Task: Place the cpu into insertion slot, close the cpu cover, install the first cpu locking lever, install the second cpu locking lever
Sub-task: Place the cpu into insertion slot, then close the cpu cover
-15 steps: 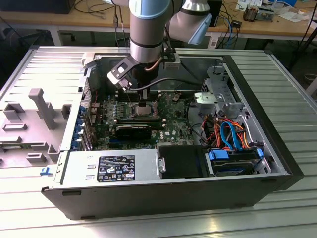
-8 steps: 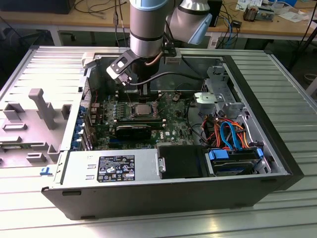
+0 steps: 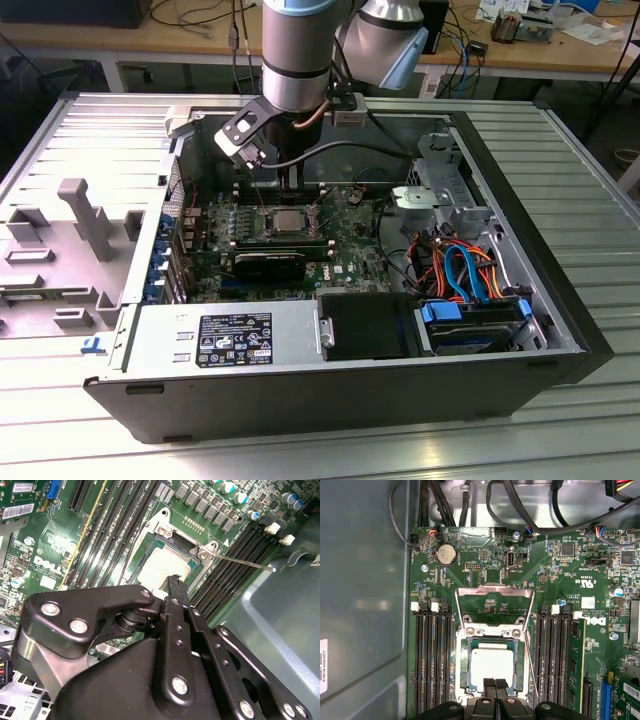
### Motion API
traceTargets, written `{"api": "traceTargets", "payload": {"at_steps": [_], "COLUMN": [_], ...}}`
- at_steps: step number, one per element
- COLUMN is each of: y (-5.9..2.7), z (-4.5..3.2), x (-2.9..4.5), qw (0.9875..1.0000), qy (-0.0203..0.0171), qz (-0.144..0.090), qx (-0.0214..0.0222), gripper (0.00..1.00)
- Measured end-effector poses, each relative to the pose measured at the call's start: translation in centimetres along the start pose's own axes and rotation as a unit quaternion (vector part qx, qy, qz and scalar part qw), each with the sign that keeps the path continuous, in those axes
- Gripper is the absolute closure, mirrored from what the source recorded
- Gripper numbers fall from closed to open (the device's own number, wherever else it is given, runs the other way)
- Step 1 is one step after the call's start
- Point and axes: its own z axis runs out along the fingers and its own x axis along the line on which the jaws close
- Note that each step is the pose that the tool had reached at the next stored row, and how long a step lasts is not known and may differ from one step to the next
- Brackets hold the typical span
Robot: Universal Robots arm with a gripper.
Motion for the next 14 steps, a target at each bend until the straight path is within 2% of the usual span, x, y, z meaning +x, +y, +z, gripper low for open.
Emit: {"api": "traceTargets", "payload": {"at_steps": [6, 10, 14], "y": [0.01, 0.13, 2.03], "z": [-0.01, -0.01, -0.09], "x": [-0.04, -0.33, -0.51], "qw": [1.0, 1.0, 1.0], "qy": [-0.0001, -0.0002, -0.0002], "qz": [0.0, 0.0, 0.0], "qx": [0.0001, 0.0, 0.0007], "gripper": [0.89, 0.89, 0.89]}}
